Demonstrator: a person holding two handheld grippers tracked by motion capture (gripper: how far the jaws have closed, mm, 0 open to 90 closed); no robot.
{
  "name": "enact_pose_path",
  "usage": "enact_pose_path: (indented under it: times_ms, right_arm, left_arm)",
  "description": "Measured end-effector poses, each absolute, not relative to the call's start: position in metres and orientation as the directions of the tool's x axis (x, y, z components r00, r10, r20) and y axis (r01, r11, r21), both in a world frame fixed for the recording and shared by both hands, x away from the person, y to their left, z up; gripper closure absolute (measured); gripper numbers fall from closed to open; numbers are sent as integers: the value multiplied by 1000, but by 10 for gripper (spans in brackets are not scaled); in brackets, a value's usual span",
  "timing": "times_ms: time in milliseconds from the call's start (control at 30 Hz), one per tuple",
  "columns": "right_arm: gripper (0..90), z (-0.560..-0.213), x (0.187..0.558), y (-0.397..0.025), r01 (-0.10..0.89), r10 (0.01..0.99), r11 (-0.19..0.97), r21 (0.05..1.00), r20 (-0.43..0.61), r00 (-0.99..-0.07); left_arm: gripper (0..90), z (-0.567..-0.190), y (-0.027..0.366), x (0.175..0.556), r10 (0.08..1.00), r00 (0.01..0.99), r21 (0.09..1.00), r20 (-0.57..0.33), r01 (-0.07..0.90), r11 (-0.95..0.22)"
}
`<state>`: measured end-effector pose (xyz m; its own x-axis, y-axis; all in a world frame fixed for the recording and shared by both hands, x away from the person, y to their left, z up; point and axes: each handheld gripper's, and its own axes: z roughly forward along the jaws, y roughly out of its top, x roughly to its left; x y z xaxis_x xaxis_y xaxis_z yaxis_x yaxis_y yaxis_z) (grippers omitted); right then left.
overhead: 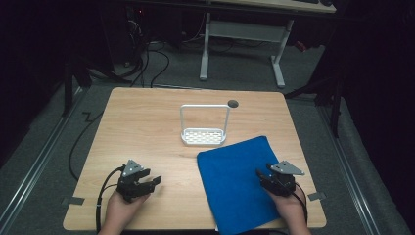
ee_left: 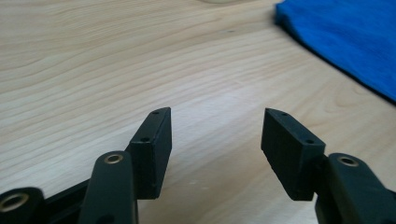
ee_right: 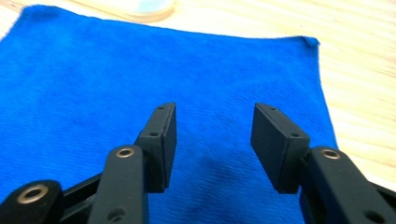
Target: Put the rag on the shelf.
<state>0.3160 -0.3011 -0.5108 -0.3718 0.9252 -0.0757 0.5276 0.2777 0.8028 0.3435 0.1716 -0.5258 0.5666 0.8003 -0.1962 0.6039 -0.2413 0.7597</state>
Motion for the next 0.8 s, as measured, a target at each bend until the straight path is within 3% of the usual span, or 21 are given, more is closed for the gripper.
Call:
enact_pose_path:
  times_ms: [433, 800]
  right_arm:
    - [536, -512, 321, -310, 544, 937, 214, 811, -14, -348]
    - [567, -512, 321, -311, 549, 927, 216, 807, 8, -376]
  left_arm:
    - [426, -529, 170, 347, 798, 579, 767, -166, 584, -265]
    - [438, -529, 145, 338, 743, 652, 766, -150, 552, -330]
